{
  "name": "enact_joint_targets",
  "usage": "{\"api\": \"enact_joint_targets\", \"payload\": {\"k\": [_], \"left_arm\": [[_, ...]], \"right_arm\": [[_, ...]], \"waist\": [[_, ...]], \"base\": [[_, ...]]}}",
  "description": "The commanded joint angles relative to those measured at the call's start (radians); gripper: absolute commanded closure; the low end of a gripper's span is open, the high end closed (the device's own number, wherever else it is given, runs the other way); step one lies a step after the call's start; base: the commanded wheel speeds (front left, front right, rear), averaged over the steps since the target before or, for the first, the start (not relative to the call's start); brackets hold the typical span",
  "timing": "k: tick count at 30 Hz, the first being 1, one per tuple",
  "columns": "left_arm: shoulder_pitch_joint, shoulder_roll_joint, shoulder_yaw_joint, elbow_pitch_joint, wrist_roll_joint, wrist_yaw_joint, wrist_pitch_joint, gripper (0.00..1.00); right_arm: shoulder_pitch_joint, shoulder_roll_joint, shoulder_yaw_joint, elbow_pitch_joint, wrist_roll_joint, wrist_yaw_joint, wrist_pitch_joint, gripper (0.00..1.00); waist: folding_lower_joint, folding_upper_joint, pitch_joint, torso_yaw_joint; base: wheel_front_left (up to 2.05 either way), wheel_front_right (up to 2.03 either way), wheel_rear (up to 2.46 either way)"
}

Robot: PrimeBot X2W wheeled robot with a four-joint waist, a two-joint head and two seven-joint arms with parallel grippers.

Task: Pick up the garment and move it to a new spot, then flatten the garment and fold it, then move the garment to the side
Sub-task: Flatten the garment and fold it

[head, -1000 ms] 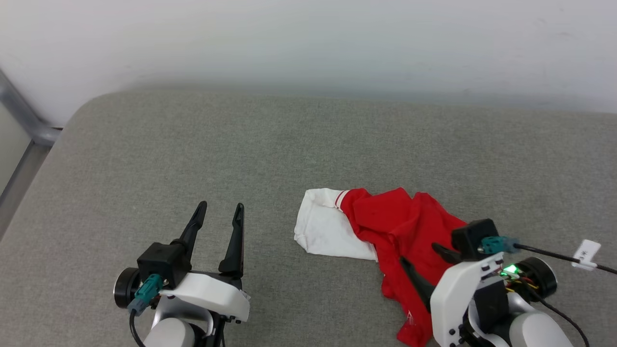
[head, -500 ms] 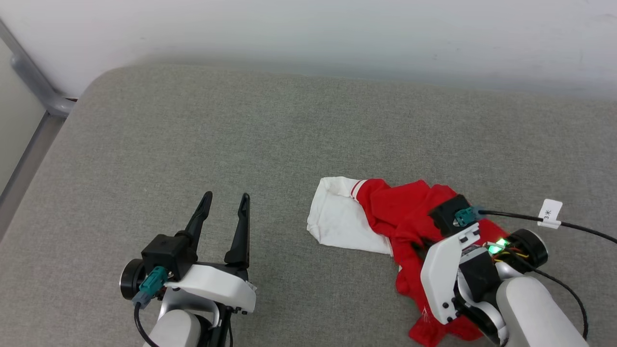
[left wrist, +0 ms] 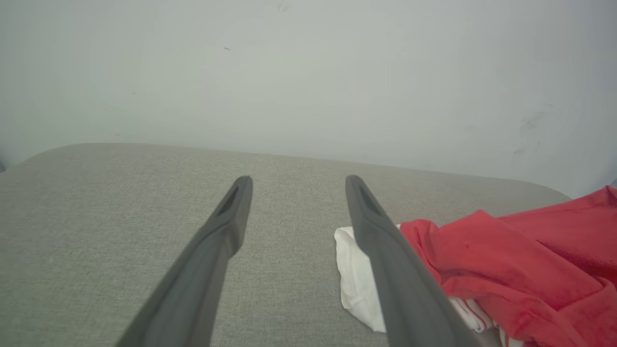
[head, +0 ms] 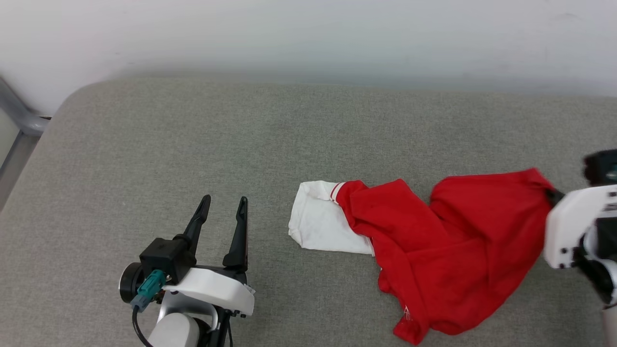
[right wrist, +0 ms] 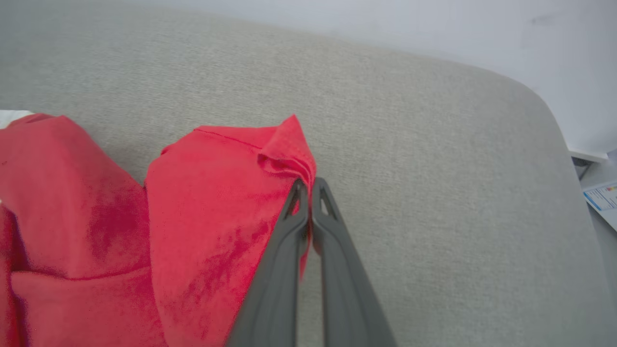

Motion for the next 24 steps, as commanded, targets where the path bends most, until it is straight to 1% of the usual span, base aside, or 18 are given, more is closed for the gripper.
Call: {"api": "enact_joint_targets", "payload": {"k": [1, 5, 8, 10, 11, 12, 13, 15, 18, 21, 24], "left_arm": [[0.002, -0.002, 0.005, 0.003, 0.009, -0.005, -0.002, 0.00], [-0.011, -0.009, 0.007, 0.005, 0.016, -0.015, -0.002, 0.00], [-0.012, -0.012, 0.012, 0.011, 0.018, -0.018, -0.002, 0.00], [-0.012, -0.013, 0.016, 0.013, 0.020, -0.021, -0.002, 0.00], [-0.012, -0.013, 0.019, 0.016, 0.020, -0.022, -0.002, 0.00], [-0.012, -0.013, 0.021, 0.019, 0.021, -0.023, -0.002, 0.00], [-0.011, -0.013, 0.024, 0.020, 0.023, -0.024, -0.002, 0.00], [-0.008, -0.013, 0.028, 0.023, 0.025, -0.027, -0.002, 0.00], [0.001, -0.014, 0.031, 0.029, 0.027, -0.029, -0.002, 0.00], [0.012, -0.012, 0.033, 0.032, 0.032, -0.030, -0.002, 0.00], [0.024, -0.009, 0.034, 0.034, 0.033, -0.026, -0.002, 0.00]], "right_arm": [[-0.002, -0.008, -0.055, 0.025, -0.003, -0.001, 0.000, 1.00], [0.021, -0.034, -0.200, 0.108, -0.021, -0.001, -0.033, 1.00], [0.044, -0.029, -0.298, 0.173, -0.033, -0.001, -0.074, 1.00], [0.059, -0.017, -0.344, 0.213, -0.039, -0.001, -0.108, 1.00], [0.063, -0.008, -0.362, 0.236, -0.040, -0.001, -0.124, 0.95], [0.065, 0.002, -0.373, 0.255, -0.036, -0.001, -0.143, 0.56], [0.066, 0.006, -0.380, 0.273, -0.039, -0.001, -0.164, 0.00], [0.060, 0.028, -0.399, 0.294, -0.025, -0.001, -0.228, 0.00], [0.051, 0.066, -0.422, 0.291, -0.011, -0.001, -0.365, 0.00], [0.067, 0.094, -0.411, 0.262, -0.006, -0.001, -0.502, 0.00], [0.094, 0.106, -0.378, 0.231, 0.003, -0.001, -0.601, 0.00]], "waist": [[0.0000, 0.0000, 0.005, -0.005], [0.0000, 0.0000, 0.020, -0.005], [0.0000, 0.0000, 0.028, -0.004], [0.0000, 0.0000, 0.033, -0.004], [0.0000, 0.0000, 0.034, -0.005], [0.0000, 0.0000, 0.035, -0.005], [0.0000, 0.0000, 0.035, -0.006], [0.0000, 0.0000, 0.032, -0.010], [0.0000, 0.0000, 0.019, -0.014], [0.0000, 0.0000, 0.000, -0.019], [0.0000, 0.0000, -0.024, -0.026]], "base": [[0.00, 0.00, 0.00], [0.00, 0.00, 0.00], [0.00, 0.00, 0.00], [0.00, 0.00, 0.00], [0.00, 0.00, 0.00], [0.00, 0.00, 0.00], [0.00, 0.00, 0.00], [0.00, 0.00, 0.00], [0.00, 0.00, 0.00], [0.00, 0.00, 0.00], [0.00, 0.00, 0.00]]}}
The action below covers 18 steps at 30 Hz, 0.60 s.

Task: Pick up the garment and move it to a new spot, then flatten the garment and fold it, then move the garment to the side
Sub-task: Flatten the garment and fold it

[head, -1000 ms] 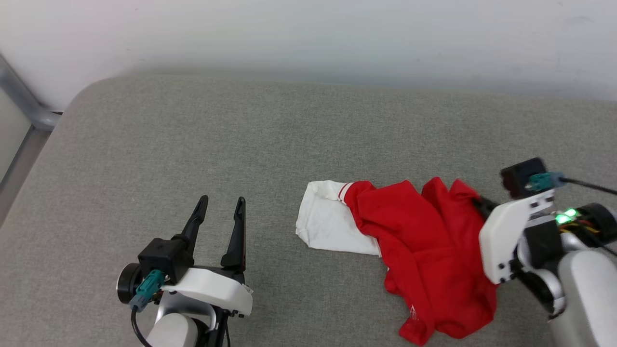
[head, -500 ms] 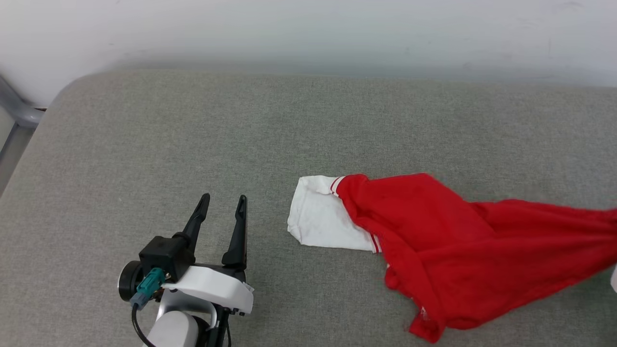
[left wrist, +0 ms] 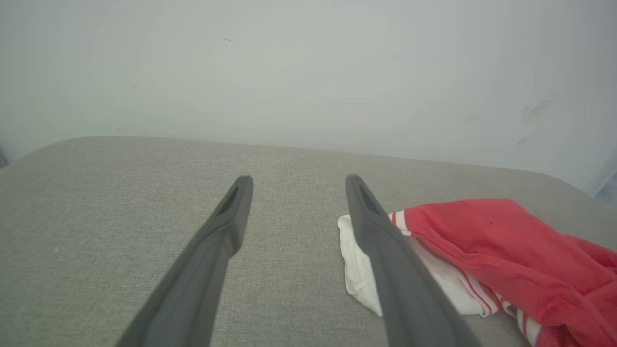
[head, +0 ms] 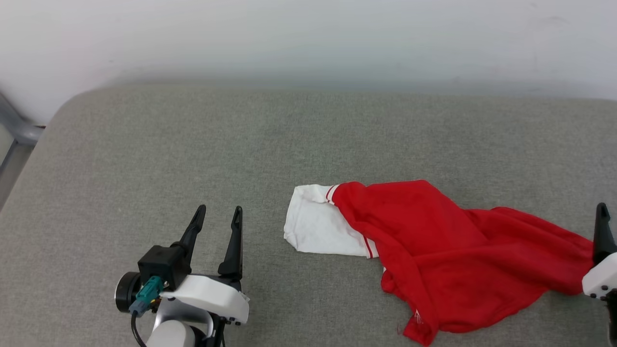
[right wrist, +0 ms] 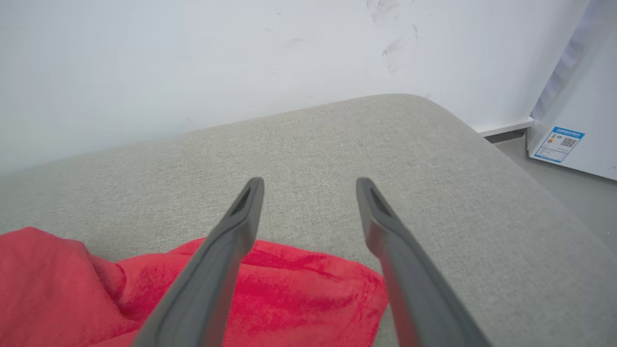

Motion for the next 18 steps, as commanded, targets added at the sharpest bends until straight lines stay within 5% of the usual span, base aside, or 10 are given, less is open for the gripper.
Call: {"api": "enact_joint_targets", "payload": {"k": [1, 9, 18], "left_arm": [[0.014, 0.003, 0.002, 0.004, 0.004, 0.000, -0.002, 0.00], [0.057, 0.011, -0.003, 0.008, -0.004, 0.009, 0.001, 0.00], [0.084, 0.015, -0.010, -0.005, -0.014, 0.015, 0.012, 0.00]], "right_arm": [[0.028, 0.008, 0.025, -0.025, 0.014, -0.001, -0.049, 0.00], [0.161, 0.049, 0.189, -0.180, 0.010, -0.001, -0.080, 0.00], [0.318, -0.032, 0.489, -0.340, 0.064, -0.001, 0.238, 0.00]], "waist": [[-0.0001, 0.0000, -0.024, -0.008], [-0.0001, 0.0000, -0.088, -0.027], [-0.0001, 0.0000, -0.106, -0.038]], "base": [[0.00, 0.00, 0.00], [0.00, 0.00, 0.00], [0.00, 0.00, 0.00]]}}
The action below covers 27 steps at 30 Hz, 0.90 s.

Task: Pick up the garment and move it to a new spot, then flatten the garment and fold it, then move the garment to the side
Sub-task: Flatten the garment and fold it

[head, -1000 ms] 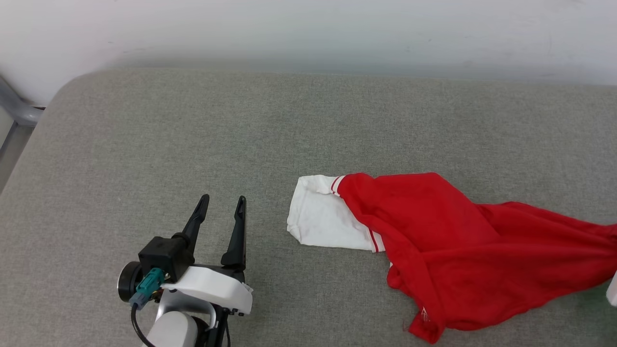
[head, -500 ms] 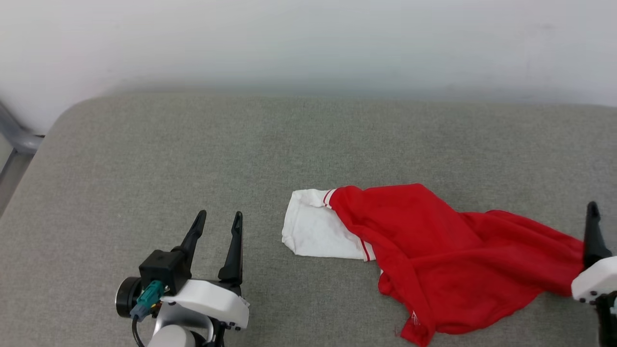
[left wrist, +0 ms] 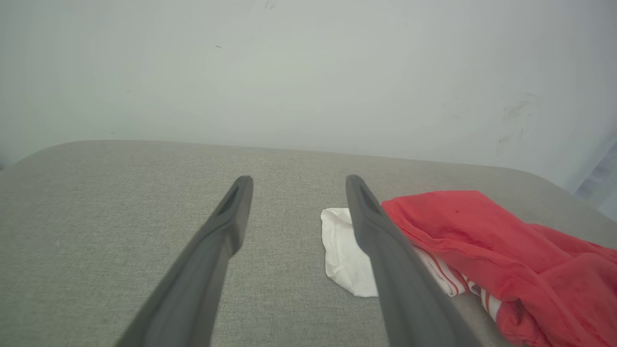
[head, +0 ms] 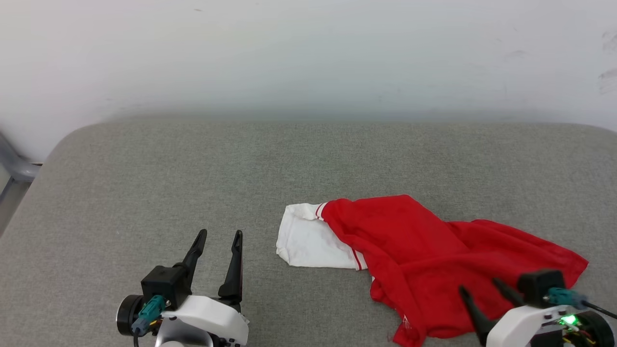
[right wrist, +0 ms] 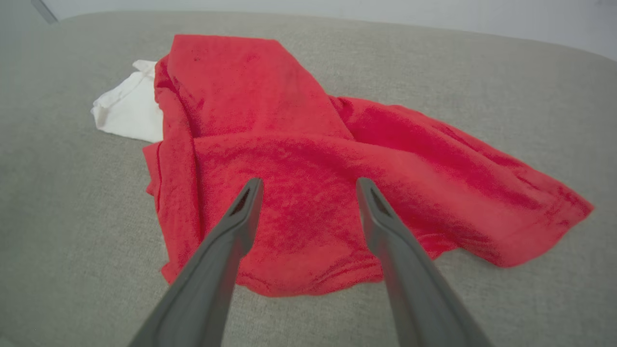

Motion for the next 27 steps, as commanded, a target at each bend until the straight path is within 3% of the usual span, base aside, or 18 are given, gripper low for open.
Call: {"api": "enact_joint_targets", "payload": {"k": [1, 5, 11, 20, 24, 25, 27], "left_arm": [[0.012, 0.006, -0.001, -0.004, -0.005, 0.004, 0.001, 0.00], [0.006, 0.007, -0.003, -0.011, -0.007, 0.004, 0.002, 0.00], [-0.024, 0.005, -0.009, -0.018, -0.008, -0.001, -0.002, 0.00], [-0.070, -0.005, -0.017, -0.005, -0.007, -0.010, -0.007, 0.00], [-0.083, -0.010, -0.015, 0.006, -0.006, -0.013, -0.011, 0.00], [-0.086, -0.011, -0.014, 0.009, -0.005, -0.014, -0.012, 0.00], [-0.091, -0.015, -0.013, 0.013, -0.004, -0.014, -0.012, 0.00]], "right_arm": [[0.026, -0.044, 0.064, -0.038, 0.040, -0.001, 0.090, 0.00], [0.030, -0.129, 0.174, -0.102, 0.101, -0.001, 0.254, 0.00], [-0.039, -0.206, 0.314, -0.121, 0.161, -0.001, 0.341, 0.00], [-0.167, -0.256, 0.506, 0.010, 0.226, -0.001, 0.379, 0.00], [-0.179, -0.275, 0.569, 0.111, 0.258, -0.001, 0.449, 0.00], [-0.177, -0.276, 0.579, 0.131, 0.274, -0.001, 0.465, 0.36], [-0.177, -0.277, 0.599, 0.153, 0.294, 0.000, 0.499, 1.00]], "waist": [[0.0001, 0.0000, 0.003, -0.003], [0.0001, 0.0000, 0.019, -0.004], [0.0001, 0.0000, 0.061, 0.004], [0.0001, 0.0000, 0.137, 0.045], [0.0001, 0.0000, 0.154, 0.059], [0.0001, 0.0000, 0.157, 0.062], [0.0001, 0.0000, 0.160, 0.065]], "base": [[0.00, 0.00, 0.00], [0.00, 0.00, 0.00], [0.00, 0.00, 0.00], [0.00, 0.00, 0.00], [0.00, 0.00, 0.00], [0.00, 0.00, 0.00], [0.00, 0.00, 0.00]]}}
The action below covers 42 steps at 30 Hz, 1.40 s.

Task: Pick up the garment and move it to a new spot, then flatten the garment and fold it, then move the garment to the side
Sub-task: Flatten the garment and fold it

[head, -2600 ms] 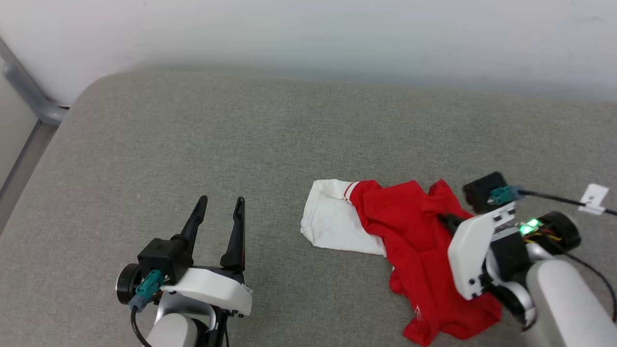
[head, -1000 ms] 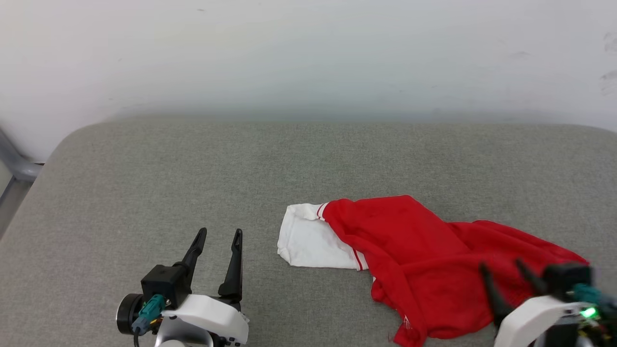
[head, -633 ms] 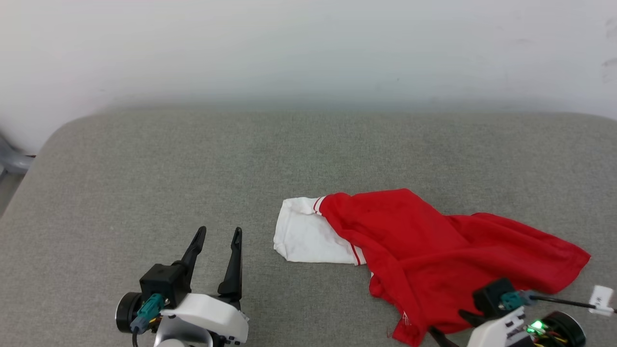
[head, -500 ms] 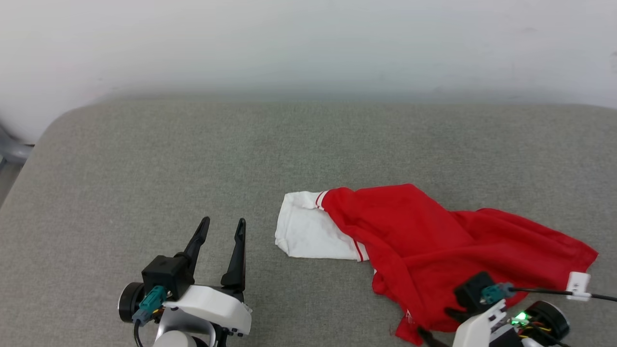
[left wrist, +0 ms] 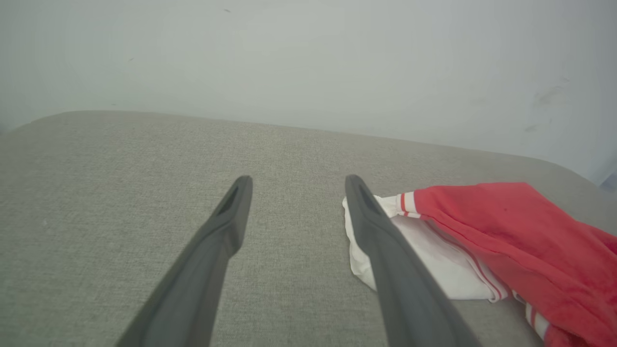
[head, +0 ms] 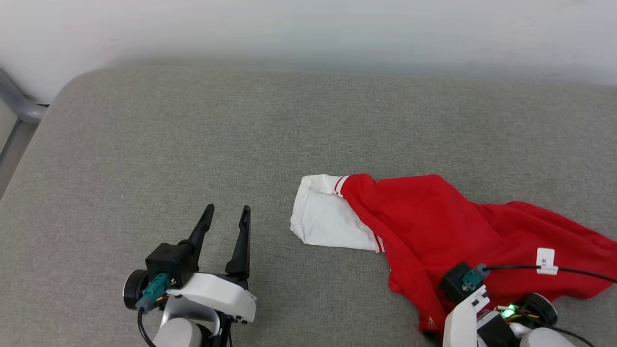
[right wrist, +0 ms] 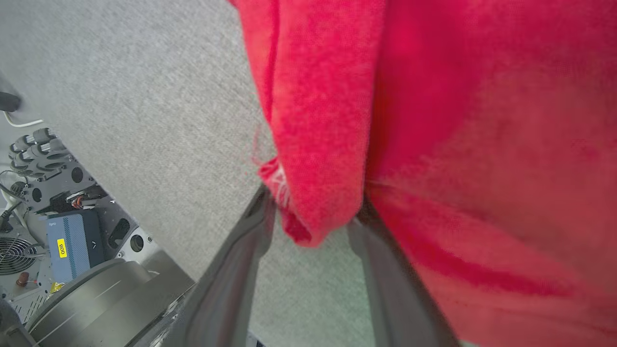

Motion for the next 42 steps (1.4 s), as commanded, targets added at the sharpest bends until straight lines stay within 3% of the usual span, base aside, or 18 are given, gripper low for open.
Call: {"api": "enact_joint_targets", "payload": {"k": [1, 8, 17, 25, 33, 38, 39, 40, 41, 42], "left_arm": [[-0.013, -0.004, 0.002, 0.003, 0.003, -0.001, -0.005, 0.00], [-0.004, -0.008, 0.014, 0.009, 0.009, -0.002, -0.007, 0.00], [-0.026, -0.013, 0.018, -0.005, 0.019, -0.013, -0.006, 0.00], [-0.080, -0.026, 0.017, -0.023, 0.028, -0.031, -0.005, 0.00], [-0.155, -0.049, 0.014, -0.038, 0.036, -0.048, -0.005, 0.00], [-0.180, -0.058, 0.012, -0.037, 0.042, -0.054, -0.005, 0.00], [-0.180, -0.060, 0.013, -0.037, 0.044, -0.056, -0.005, 0.00], [-0.181, -0.061, 0.013, -0.035, 0.046, -0.058, -0.005, 0.00], [-0.182, -0.061, 0.015, -0.032, 0.048, -0.059, -0.005, 0.00], [-0.183, -0.062, 0.017, -0.032, 0.050, -0.059, -0.005, 0.00]], "right_arm": [[0.040, -0.001, 0.043, 0.052, 0.019, 0.000, 0.038, 1.00], [-0.074, -0.015, -0.019, -0.084, -0.004, 0.000, -0.028, 1.00], [-0.211, -0.028, -0.225, -0.221, -0.080, 0.000, -0.032, 1.00], [-0.409, -0.062, -0.375, -0.090, -0.119, 0.000, -0.013, 1.00], [-0.599, -0.123, -0.350, 0.090, -0.122, 0.000, -0.055, 1.00], [-0.655, -0.115, -0.320, 0.225, -0.109, 0.000, -0.137, 1.00], [-0.660, -0.108, -0.322, 0.249, -0.104, 0.000, -0.163, 0.84], [-0.663, -0.102, -0.324, 0.275, -0.100, 0.000, -0.189, 0.53], [-0.663, -0.098, -0.327, 0.301, -0.102, 0.000, -0.217, 0.00], [-0.662, -0.094, -0.334, 0.325, -0.100, 0.000, -0.244, 0.00]], "waist": [[0.0000, 0.0000, 0.001, 0.002], [0.0000, 0.0000, -0.015, -0.010], [0.0000, 0.0000, 0.000, -0.016], [0.0000, 0.0000, 0.103, 0.024], [0.0000, 0.0000, 0.240, 0.072], [0.0000, 0.0000, 0.270, 0.084], [0.0000, 0.0000, 0.272, 0.086], [0.0000, 0.0000, 0.272, 0.087], [0.0000, 0.0000, 0.270, 0.087], [0.0000, 0.0000, 0.266, 0.087]], "base": [[0.00, 0.00, 0.00], [0.00, 0.00, 0.00], [0.00, 0.00, 0.00], [0.00, 0.00, 0.00], [0.00, 0.00, 0.00], [0.00, 0.00, 0.00], [0.00, 0.00, 0.00], [0.00, 0.00, 0.00], [0.00, 0.00, 0.00], [0.00, 0.00, 0.00]]}}
